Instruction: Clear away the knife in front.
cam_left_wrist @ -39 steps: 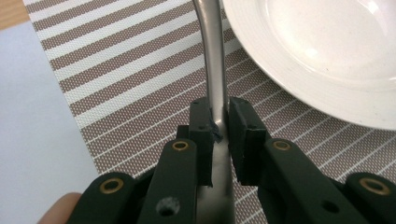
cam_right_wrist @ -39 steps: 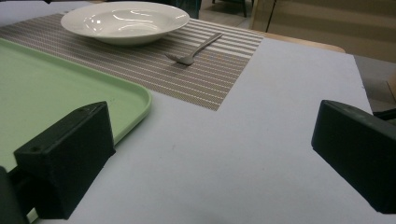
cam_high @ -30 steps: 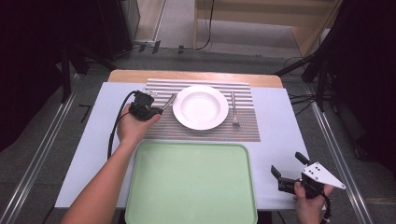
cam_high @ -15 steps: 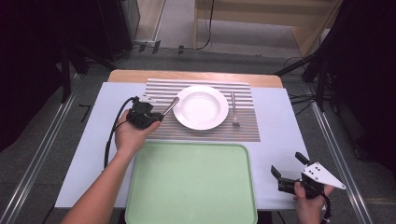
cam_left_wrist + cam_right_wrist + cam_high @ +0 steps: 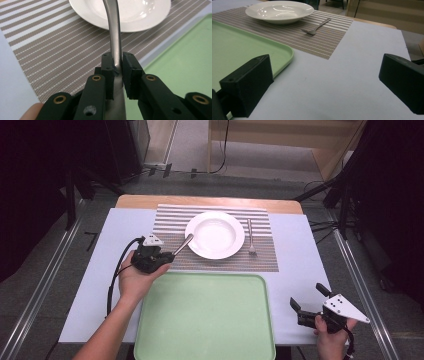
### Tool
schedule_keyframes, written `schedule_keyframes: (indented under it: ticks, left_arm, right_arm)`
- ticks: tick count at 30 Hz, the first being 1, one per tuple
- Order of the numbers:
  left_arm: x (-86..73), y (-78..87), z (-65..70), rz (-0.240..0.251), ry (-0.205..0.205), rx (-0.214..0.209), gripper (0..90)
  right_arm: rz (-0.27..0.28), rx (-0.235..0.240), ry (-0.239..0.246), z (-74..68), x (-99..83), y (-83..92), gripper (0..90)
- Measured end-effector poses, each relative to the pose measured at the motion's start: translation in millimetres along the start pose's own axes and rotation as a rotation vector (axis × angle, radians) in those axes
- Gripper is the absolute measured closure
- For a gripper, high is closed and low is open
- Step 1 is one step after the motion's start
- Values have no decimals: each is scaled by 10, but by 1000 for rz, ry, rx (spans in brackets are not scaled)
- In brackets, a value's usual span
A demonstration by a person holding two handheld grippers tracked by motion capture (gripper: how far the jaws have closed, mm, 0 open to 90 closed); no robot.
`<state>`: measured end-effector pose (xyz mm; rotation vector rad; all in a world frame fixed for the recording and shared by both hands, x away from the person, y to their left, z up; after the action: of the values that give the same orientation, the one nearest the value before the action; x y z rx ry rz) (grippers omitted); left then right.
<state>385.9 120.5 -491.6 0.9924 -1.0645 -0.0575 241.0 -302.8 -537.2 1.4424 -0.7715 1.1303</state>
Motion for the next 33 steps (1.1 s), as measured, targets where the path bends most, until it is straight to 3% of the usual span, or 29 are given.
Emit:
schedule_keyframes:
  ticks: [16,28,33]
  left_arm:
    - [-219,180,326,44,-11,-39,794]
    - [-404,184,601,53,-13,-89,794]
    - [-454,191,670,56,-19,-91,794]
  right_arm:
    - [2,2,15,-9,1,0,0]
    - [3,2,10,-12,3,5,0]
    - [3,2,7,-13,4,8,0]
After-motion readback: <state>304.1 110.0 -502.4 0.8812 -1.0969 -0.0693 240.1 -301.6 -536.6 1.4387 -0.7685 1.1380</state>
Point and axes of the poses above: each handheld gripper's, and its own axes: y roughly backward along the jaws, x roughly out of its top, z roughly to its right, the point moved 8 cm from there along -y, roughly forward along the jaws, and after that the axes turned 7 degrees about -x, right-handed, at the moved point
